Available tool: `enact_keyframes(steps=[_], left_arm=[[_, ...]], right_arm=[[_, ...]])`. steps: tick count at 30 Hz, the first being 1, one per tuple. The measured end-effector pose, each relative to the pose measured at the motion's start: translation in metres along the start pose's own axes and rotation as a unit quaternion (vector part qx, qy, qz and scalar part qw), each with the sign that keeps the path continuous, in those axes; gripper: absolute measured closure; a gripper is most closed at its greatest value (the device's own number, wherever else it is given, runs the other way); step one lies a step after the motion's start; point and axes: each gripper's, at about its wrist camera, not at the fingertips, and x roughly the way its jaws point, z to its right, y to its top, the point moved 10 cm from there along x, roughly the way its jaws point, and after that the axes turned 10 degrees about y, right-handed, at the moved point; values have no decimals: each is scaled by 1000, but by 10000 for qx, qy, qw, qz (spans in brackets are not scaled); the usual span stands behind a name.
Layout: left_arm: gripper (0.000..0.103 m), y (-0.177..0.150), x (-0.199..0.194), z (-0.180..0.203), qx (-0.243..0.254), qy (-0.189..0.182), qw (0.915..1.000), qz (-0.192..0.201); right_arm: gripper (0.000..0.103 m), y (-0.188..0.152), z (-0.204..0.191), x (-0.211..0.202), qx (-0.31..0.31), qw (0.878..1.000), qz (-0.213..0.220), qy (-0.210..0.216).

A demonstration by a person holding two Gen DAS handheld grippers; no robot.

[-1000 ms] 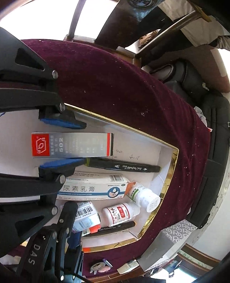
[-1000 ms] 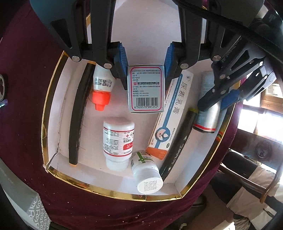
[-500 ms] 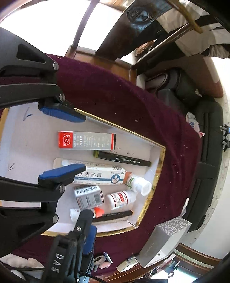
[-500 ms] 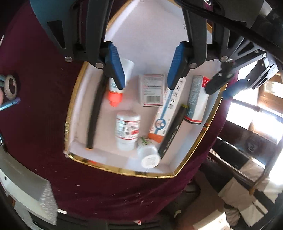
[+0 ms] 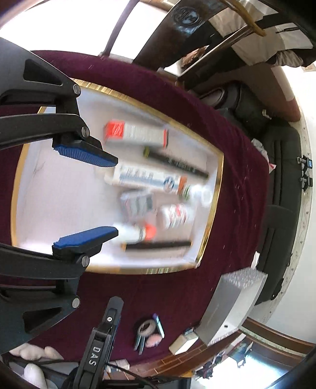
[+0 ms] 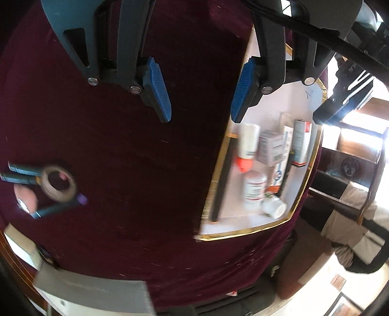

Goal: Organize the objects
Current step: 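Withdraw both open grippers from the tray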

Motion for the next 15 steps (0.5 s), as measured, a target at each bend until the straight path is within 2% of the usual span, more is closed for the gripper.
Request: enact_keyframes(steps=[6, 12, 15], left_arm=[[58, -20, -22, 56, -39, -330, 9994, -36], [58, -51, -26, 128, 339, -631, 9970, -302], [58, -69, -23, 158, 583, -663, 9953, -406]], right_arm=[[50, -1, 47, -48, 483, 9976, 484, 78], [49, -1, 103, -93, 658, 9939, 878, -94], [49, -7, 139, -111, 736, 9920, 974, -317]])
